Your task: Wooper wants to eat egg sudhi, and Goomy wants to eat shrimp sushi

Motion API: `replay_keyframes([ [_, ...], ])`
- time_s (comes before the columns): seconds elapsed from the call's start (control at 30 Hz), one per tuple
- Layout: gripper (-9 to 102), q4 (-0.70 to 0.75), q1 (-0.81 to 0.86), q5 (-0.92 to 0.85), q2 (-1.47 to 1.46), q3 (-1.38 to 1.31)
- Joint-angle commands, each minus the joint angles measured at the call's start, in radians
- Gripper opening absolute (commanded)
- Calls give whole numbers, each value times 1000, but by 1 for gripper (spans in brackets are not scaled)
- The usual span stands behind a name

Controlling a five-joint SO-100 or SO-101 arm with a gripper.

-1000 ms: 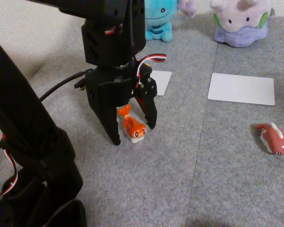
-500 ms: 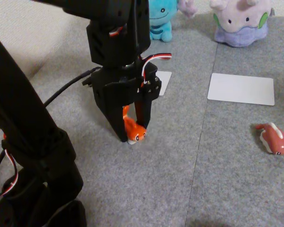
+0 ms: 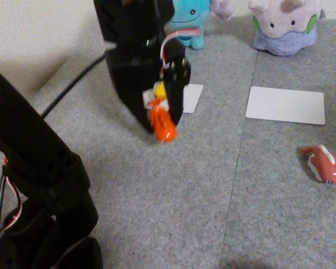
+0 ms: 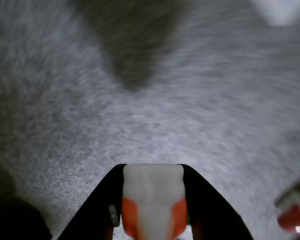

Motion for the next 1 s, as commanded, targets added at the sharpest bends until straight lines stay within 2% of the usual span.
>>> replay_keyframes([
  [0.0, 6, 9, 8, 61, 48, -80],
  [0.47, 4, 5, 41, 249, 12, -331],
  [0.77, 4, 21, 224, 239, -393, -698],
  [0.97, 4, 26, 273, 229, -641, -992],
])
